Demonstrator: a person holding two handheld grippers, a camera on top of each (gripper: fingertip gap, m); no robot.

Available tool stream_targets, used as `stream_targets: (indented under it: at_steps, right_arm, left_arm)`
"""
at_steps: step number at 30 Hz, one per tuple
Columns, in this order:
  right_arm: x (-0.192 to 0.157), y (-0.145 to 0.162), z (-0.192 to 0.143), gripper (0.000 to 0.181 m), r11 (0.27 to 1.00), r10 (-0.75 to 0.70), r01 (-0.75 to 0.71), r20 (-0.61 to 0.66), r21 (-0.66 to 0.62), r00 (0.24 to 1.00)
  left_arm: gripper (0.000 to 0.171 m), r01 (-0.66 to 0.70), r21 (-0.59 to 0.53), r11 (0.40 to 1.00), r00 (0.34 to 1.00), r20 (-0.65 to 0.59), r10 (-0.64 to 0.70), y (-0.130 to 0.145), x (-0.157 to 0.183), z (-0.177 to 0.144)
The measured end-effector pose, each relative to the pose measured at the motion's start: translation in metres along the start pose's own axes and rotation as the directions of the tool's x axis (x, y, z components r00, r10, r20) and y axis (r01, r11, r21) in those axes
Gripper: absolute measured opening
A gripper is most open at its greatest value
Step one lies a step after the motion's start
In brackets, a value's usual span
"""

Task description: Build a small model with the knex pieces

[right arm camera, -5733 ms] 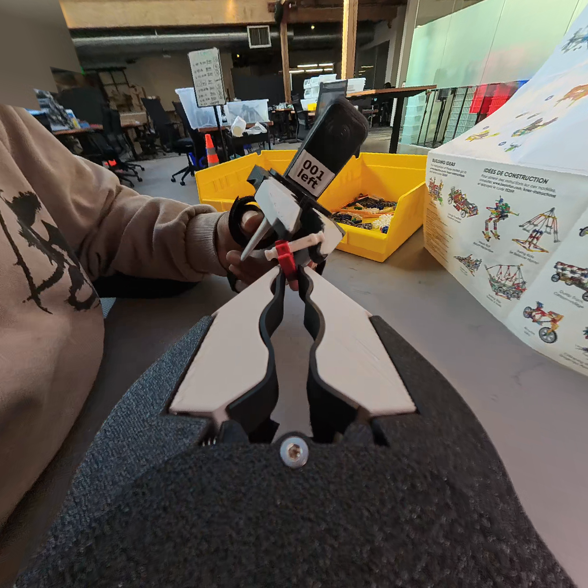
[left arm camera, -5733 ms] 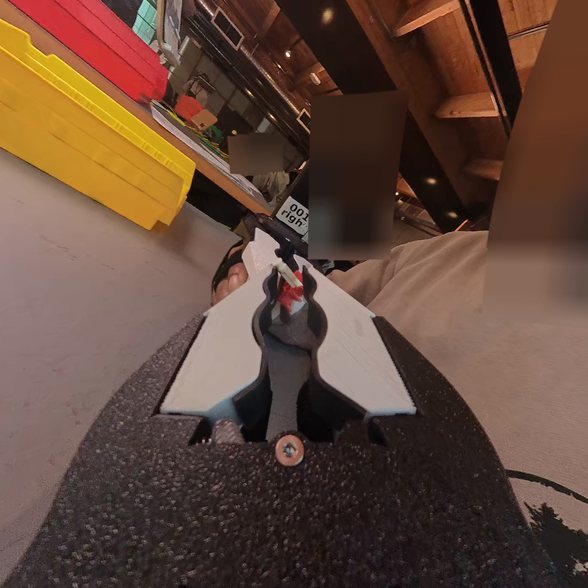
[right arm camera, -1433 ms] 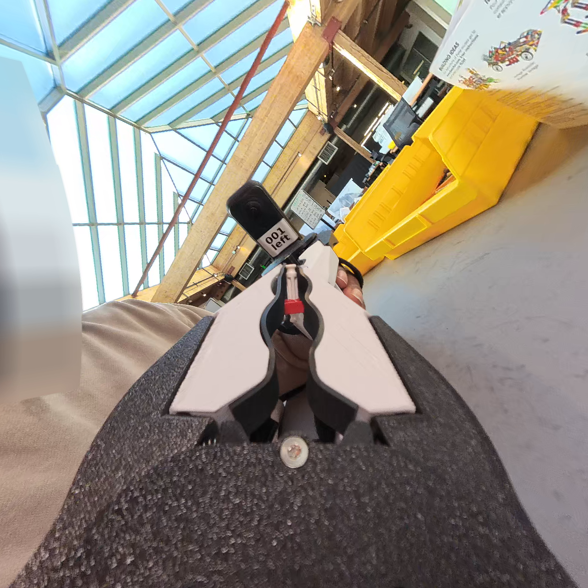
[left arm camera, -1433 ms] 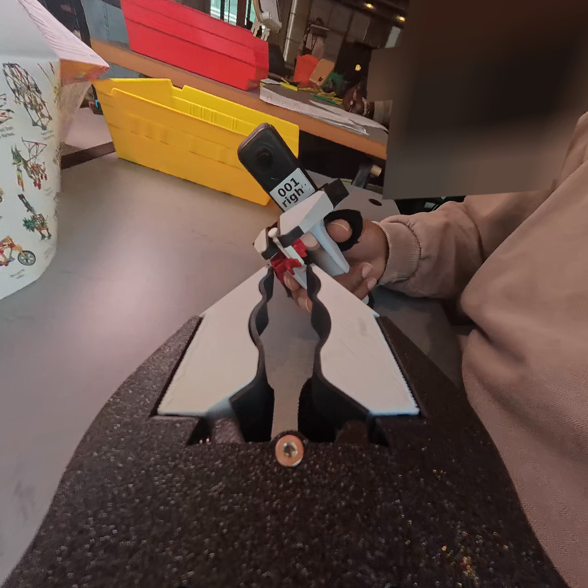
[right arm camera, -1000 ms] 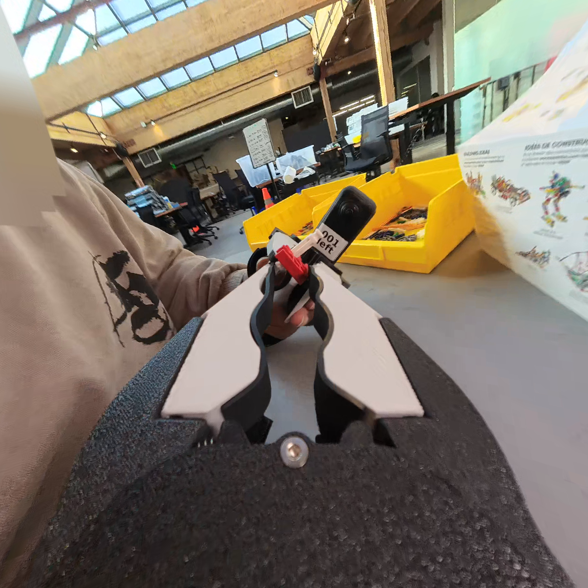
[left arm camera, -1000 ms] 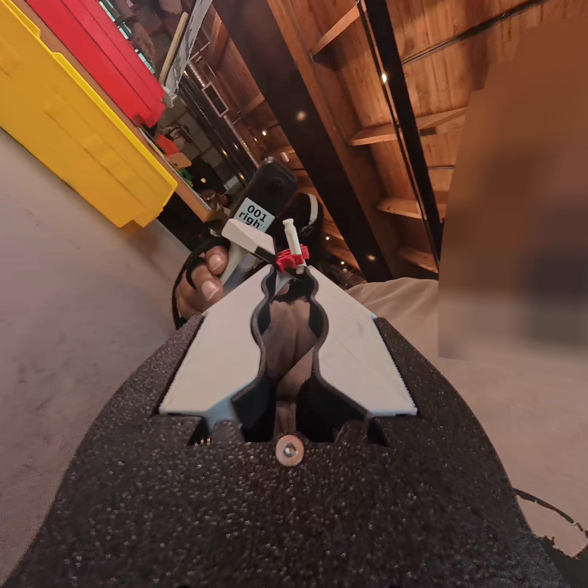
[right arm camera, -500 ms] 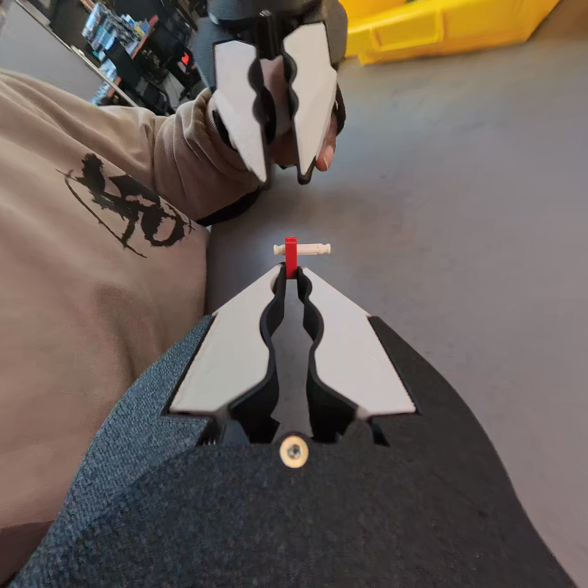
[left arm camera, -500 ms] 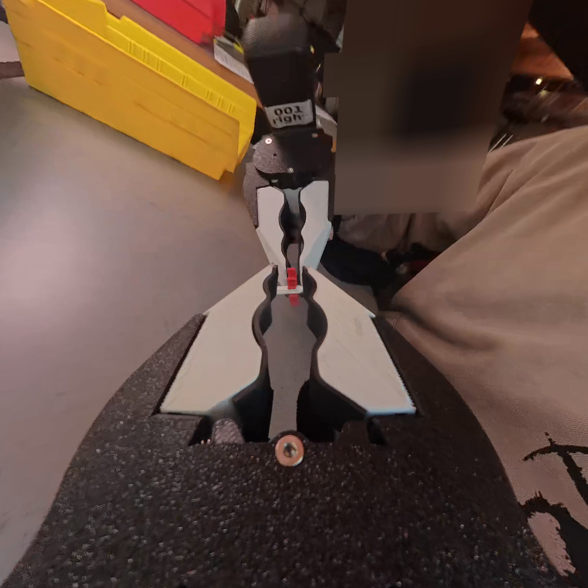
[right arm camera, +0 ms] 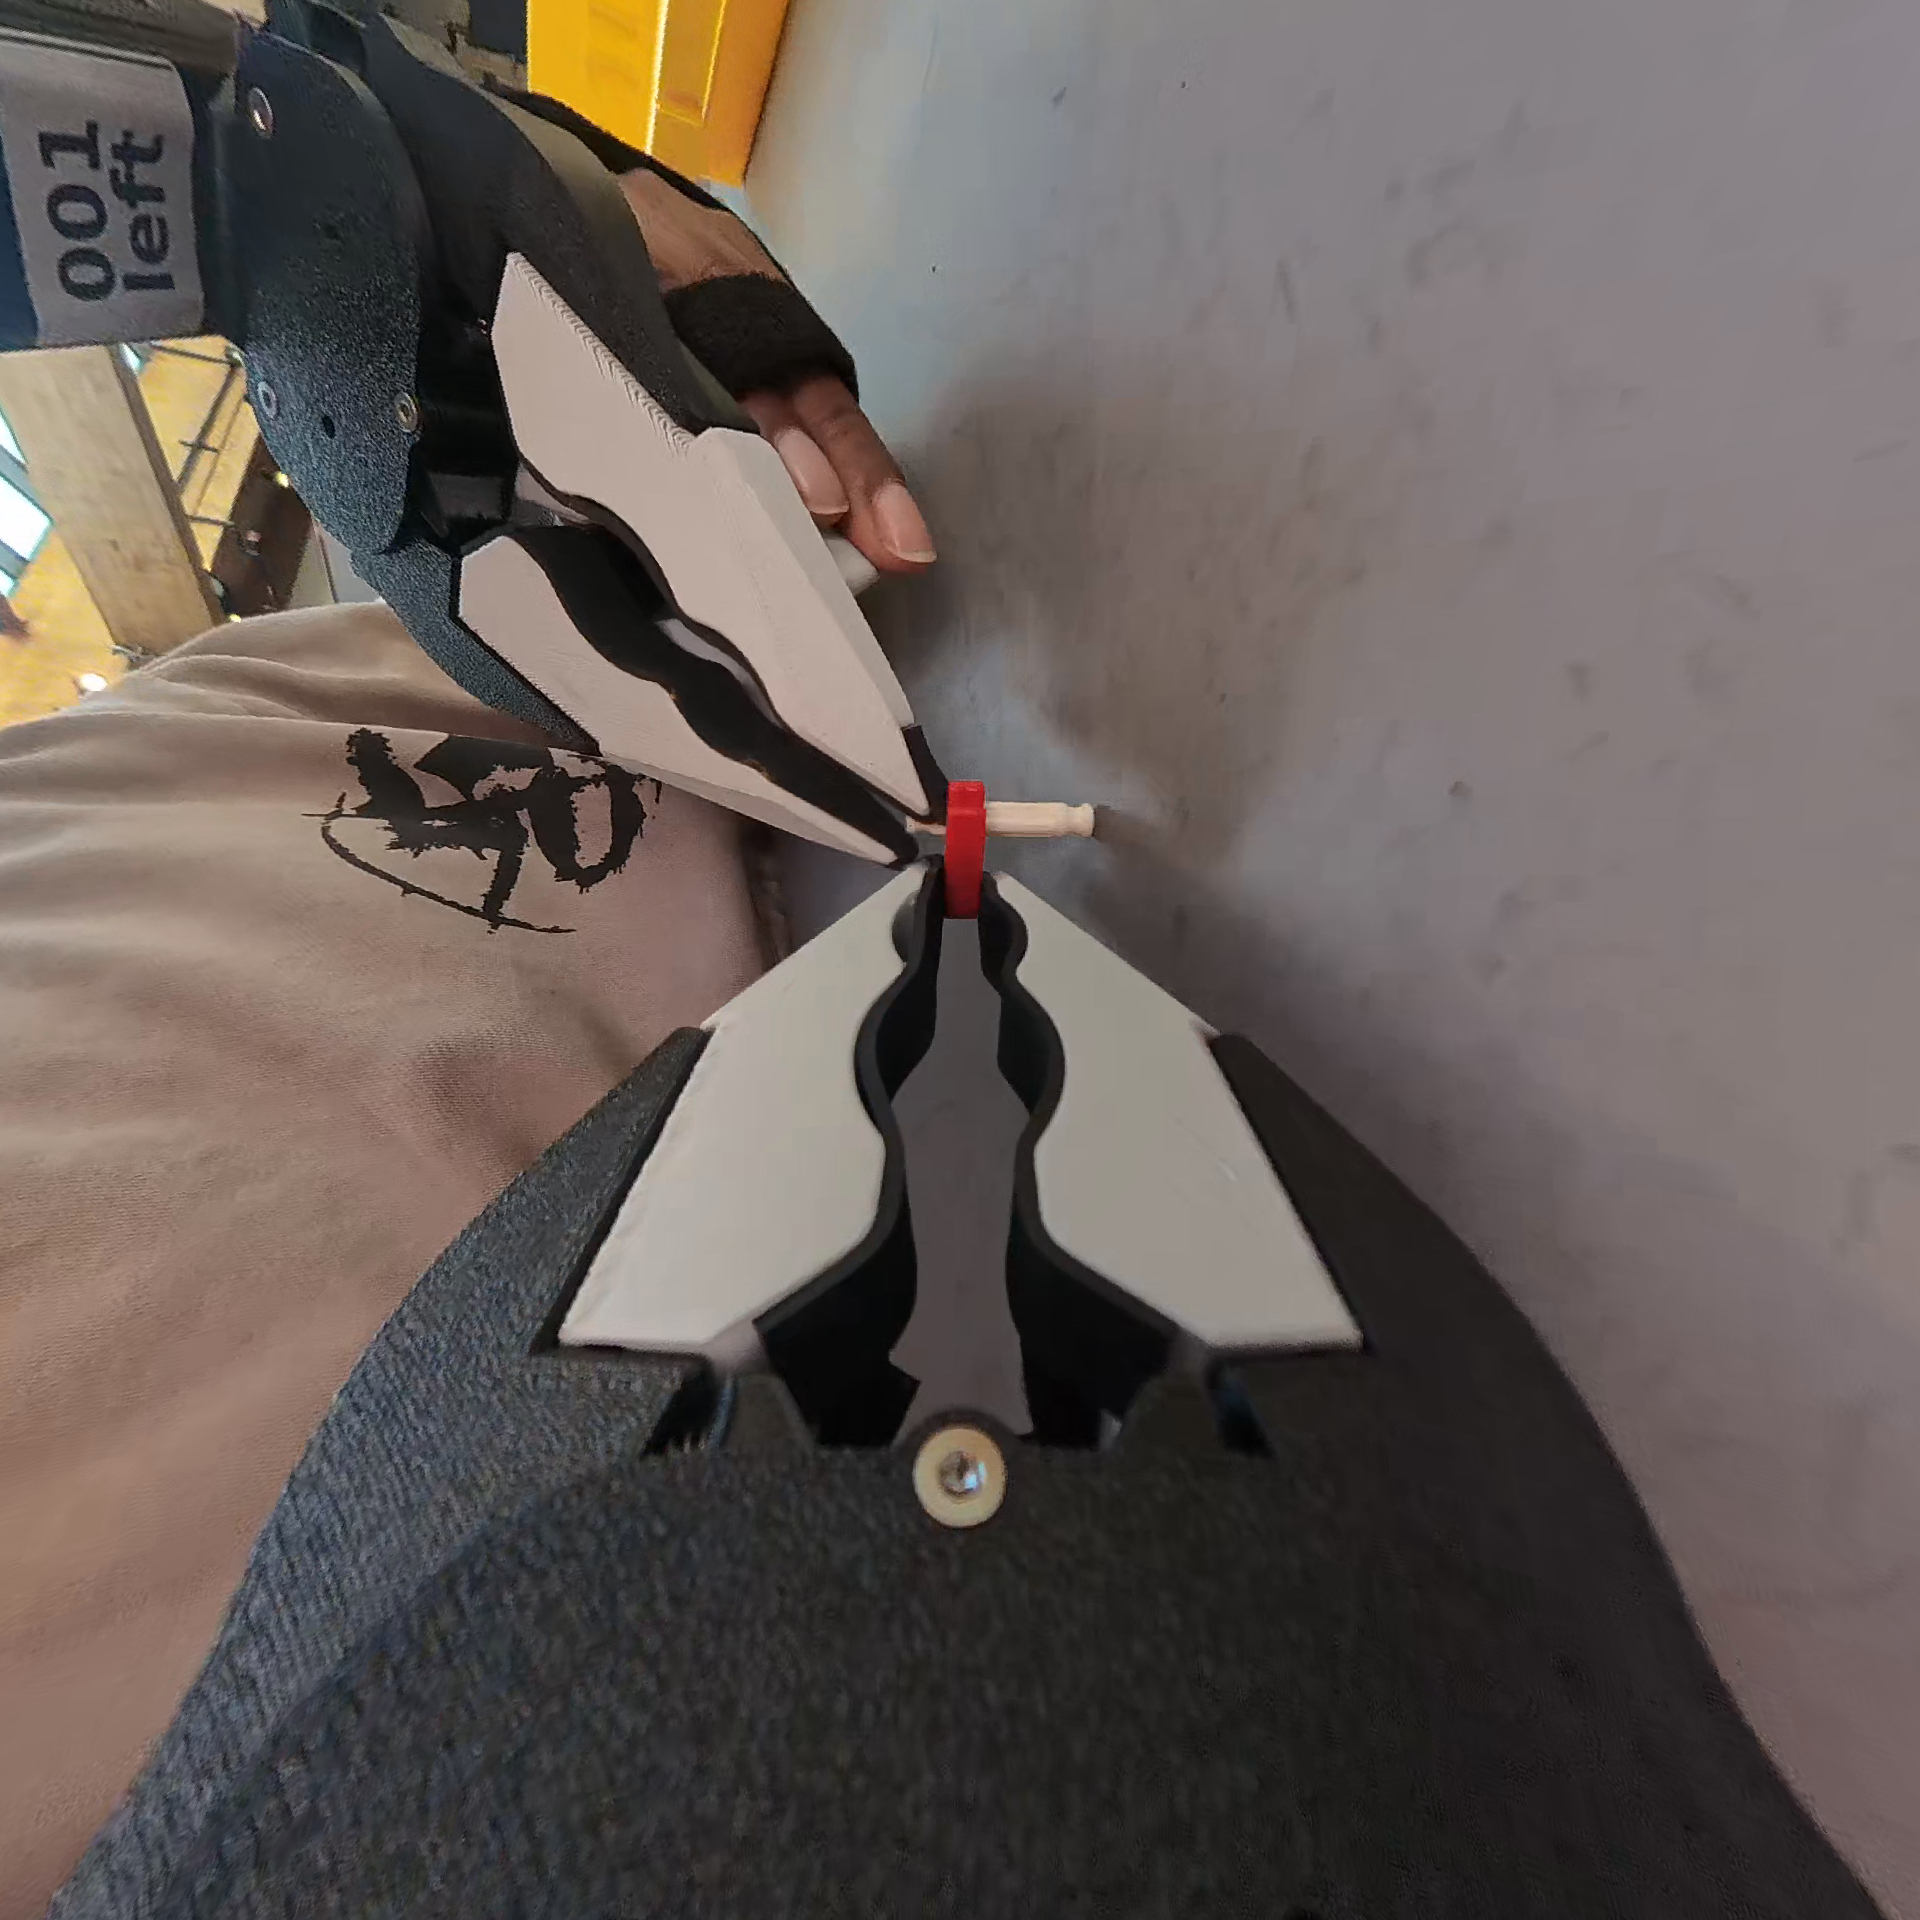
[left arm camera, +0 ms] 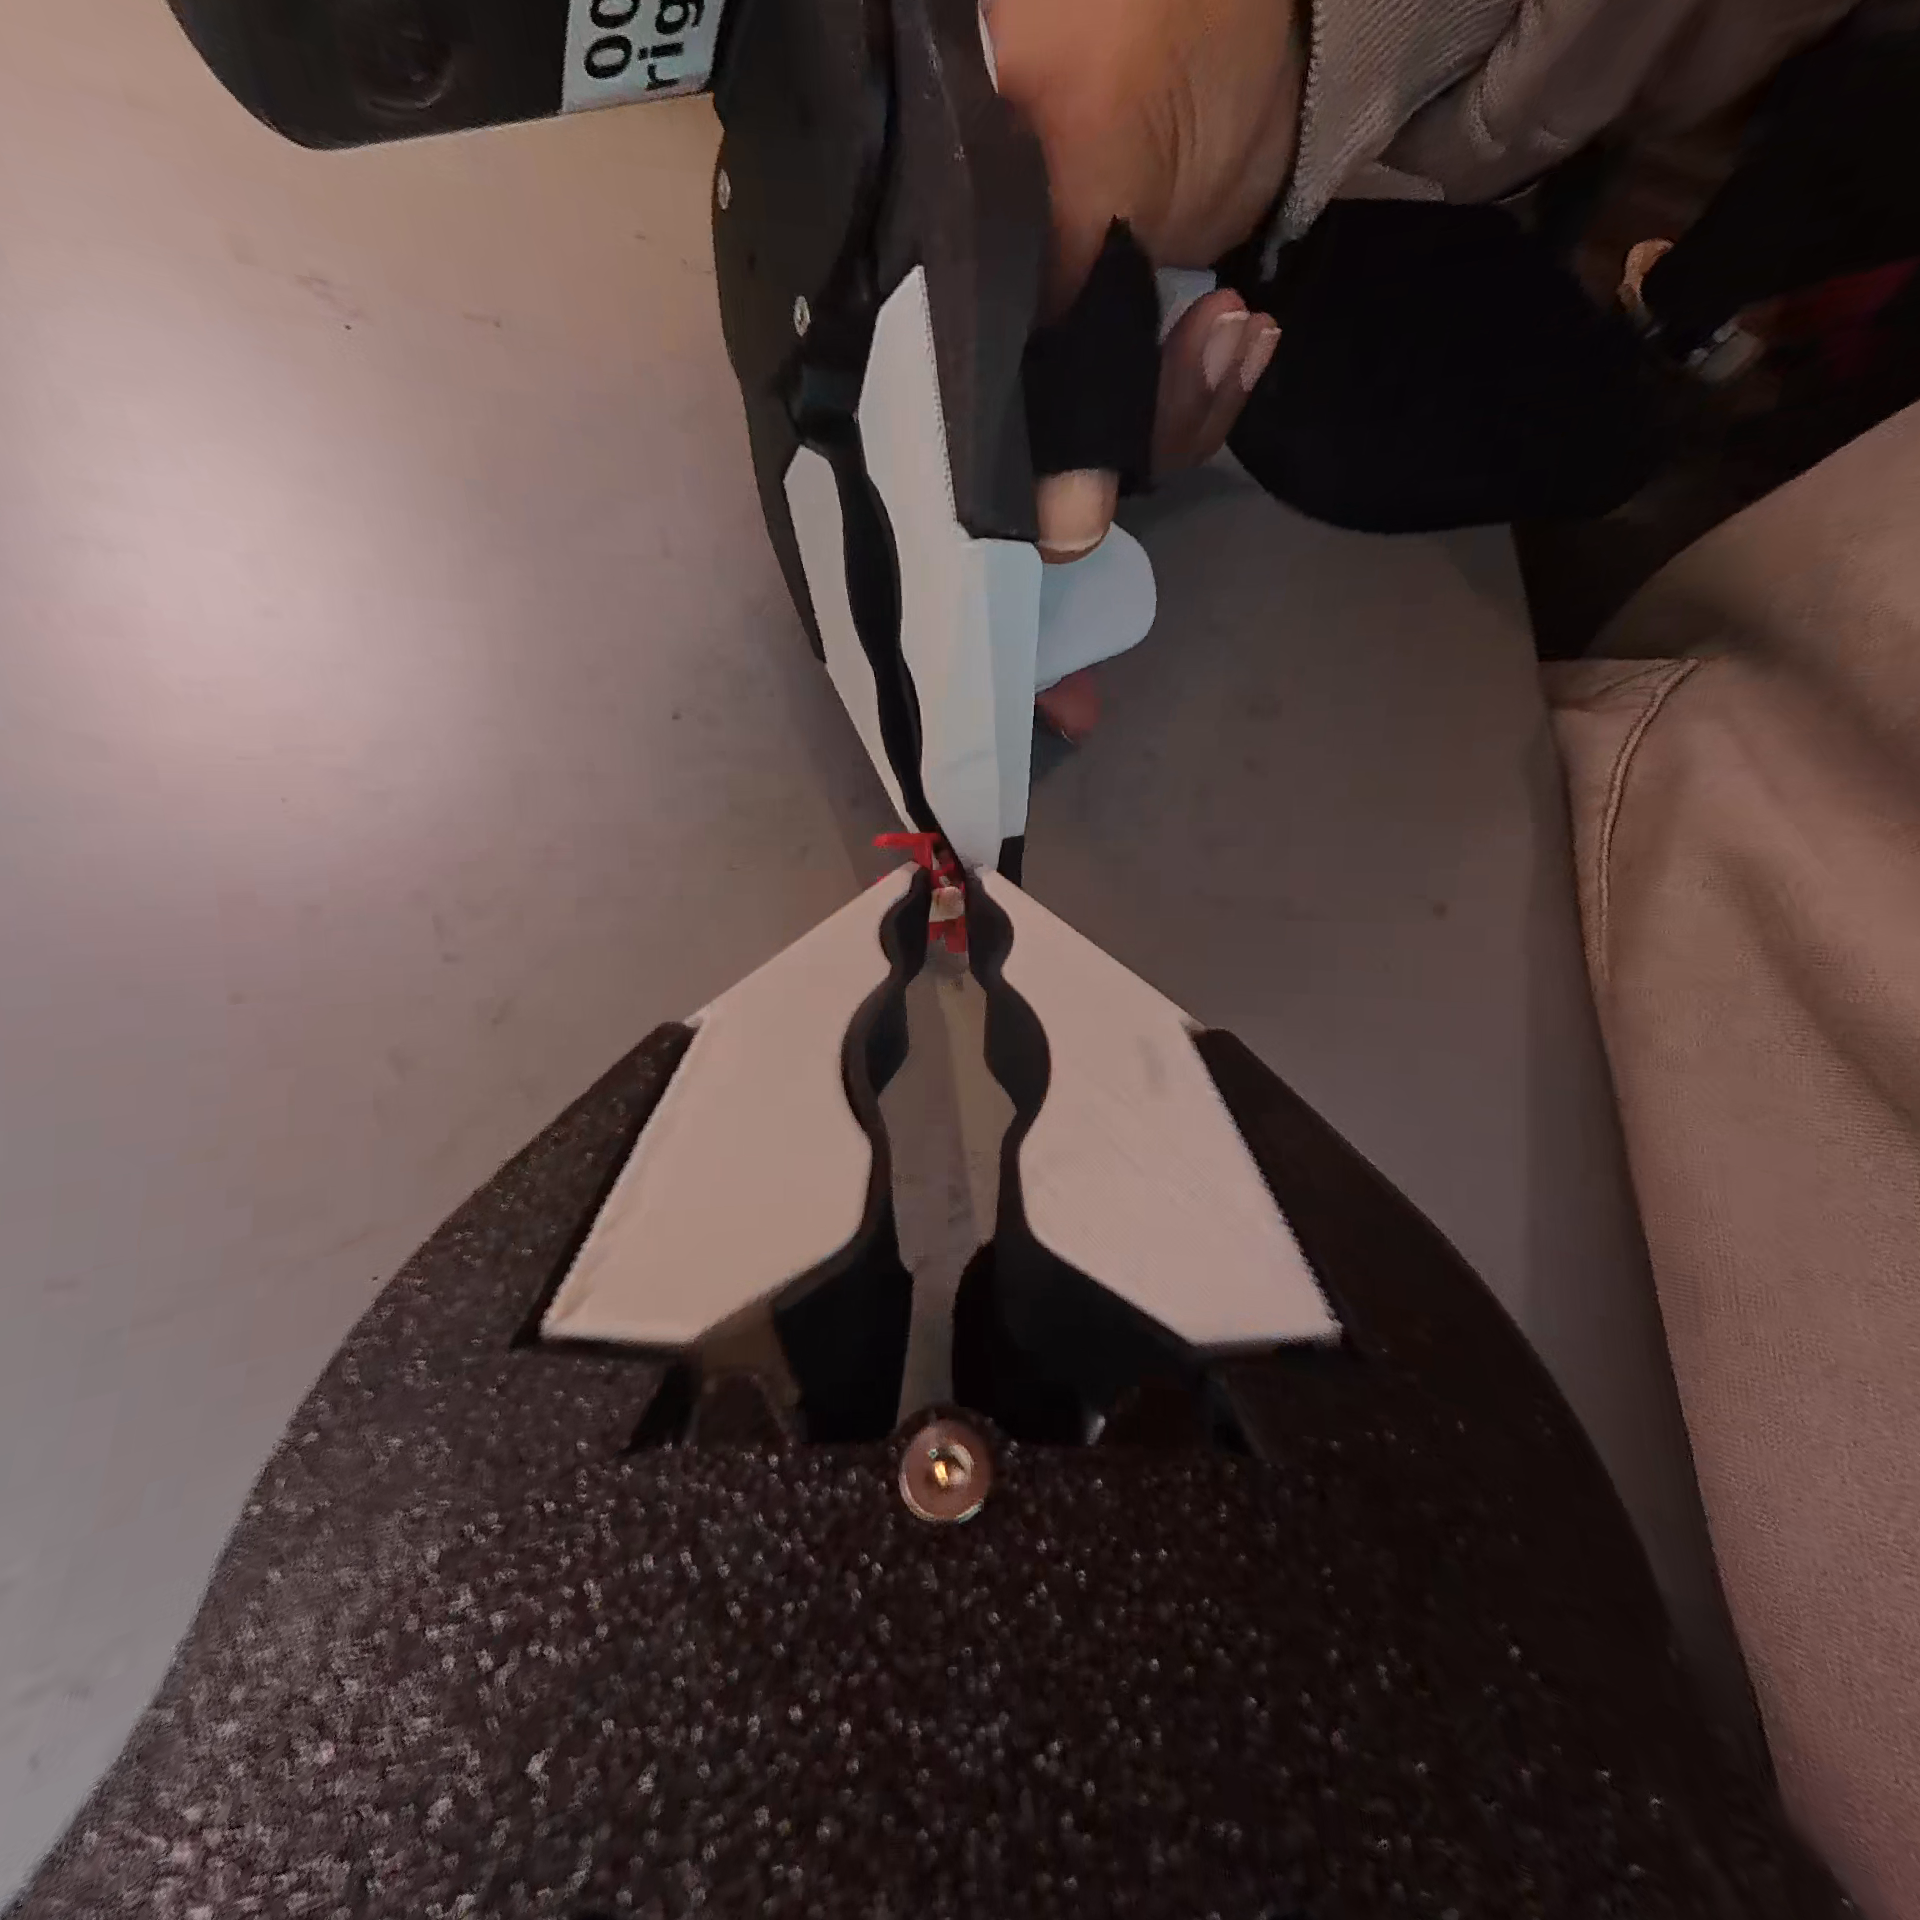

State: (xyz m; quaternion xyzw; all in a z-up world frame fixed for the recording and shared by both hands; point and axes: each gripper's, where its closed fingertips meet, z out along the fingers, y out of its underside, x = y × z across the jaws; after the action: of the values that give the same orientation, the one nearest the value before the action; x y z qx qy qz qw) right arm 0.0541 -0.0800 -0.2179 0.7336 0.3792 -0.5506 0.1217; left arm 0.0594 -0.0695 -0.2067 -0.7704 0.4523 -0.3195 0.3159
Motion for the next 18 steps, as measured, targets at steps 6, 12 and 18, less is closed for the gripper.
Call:
stream_targets:
  at_steps: [6, 12, 18]
  right_arm:
    - [0.001, 0.009, -0.006, 0.003, 0.999, 0.039, -0.039, -0.003, 0.024, 0.999]
    - [-0.005, 0.021, -0.006, 0.004, 0.979, -0.197, 0.193, -0.073, -0.067, 0.978]
    - [-0.02, -0.004, -0.004, 0.004, 0.97, -0.216, 0.218, -0.025, 0.108, 0.976]
  left_arm:
    - [0.006, -0.058, -0.023, 0.998, 0.998, -0.013, 0.058, -0.003, 0.008, 0.006]
    - [0.016, 0.046, 0.019, 0.999, 0.987, -0.153, -0.043, -0.001, 0.015, -0.001]
    - [0.026, 0.015, 0.071, 0.997, 0.992, -0.127, -0.006, -0.01, 0.012, -0.009]
